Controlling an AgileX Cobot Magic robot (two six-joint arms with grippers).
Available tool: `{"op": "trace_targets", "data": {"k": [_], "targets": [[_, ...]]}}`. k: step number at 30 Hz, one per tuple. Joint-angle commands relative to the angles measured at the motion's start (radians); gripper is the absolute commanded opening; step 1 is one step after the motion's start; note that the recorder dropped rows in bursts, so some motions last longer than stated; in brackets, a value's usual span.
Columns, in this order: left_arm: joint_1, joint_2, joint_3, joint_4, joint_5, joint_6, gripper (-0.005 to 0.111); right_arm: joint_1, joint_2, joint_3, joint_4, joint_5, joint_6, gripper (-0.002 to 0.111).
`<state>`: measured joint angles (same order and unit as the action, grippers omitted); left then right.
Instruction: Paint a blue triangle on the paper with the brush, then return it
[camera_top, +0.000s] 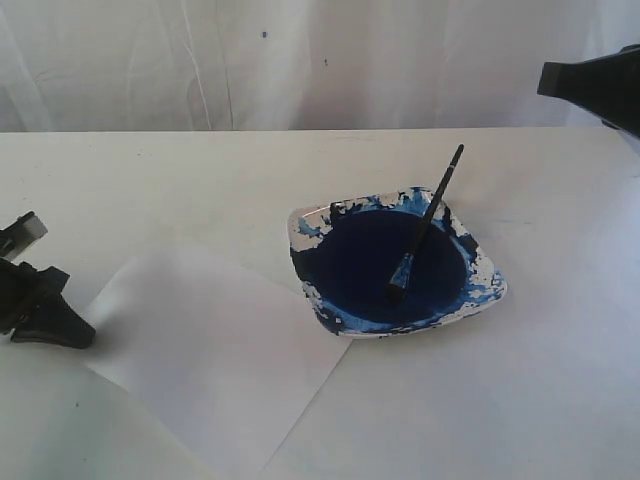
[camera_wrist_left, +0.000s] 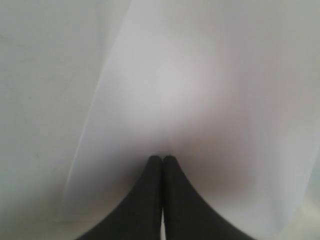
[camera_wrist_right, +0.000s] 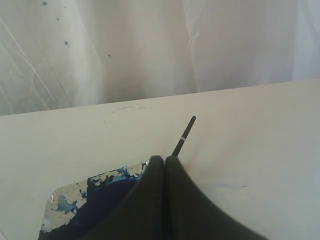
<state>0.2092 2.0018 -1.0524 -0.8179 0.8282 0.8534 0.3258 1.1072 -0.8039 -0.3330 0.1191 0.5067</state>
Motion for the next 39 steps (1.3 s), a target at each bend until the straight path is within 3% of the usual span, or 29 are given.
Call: {"op": "trace_targets", "data": {"k": [1,7,25,39], "targets": [[0.0,0.01,-0.056,0.023,0.086,0.011,0.0,0.002,-0.006,0.003,0.0,-0.007,-0.011,0.0],[0.0,0.01,-0.125,0.009,0.186,0.015,0.0,0.002,-0.006,0.003,0.0,-0.007,-0.011,0.0],[0.0,0.01,-0.048,0.094,0.056,-0.005,0.0,0.002,-0.006,0.003,0.0,-0.002,-0.011,0.0],[0.0,0.01,-0.048,0.094,0.052,0.002,0.0,0.002,-0.006,0.003,0.0,-0.015,-0.009,0.0]]}}
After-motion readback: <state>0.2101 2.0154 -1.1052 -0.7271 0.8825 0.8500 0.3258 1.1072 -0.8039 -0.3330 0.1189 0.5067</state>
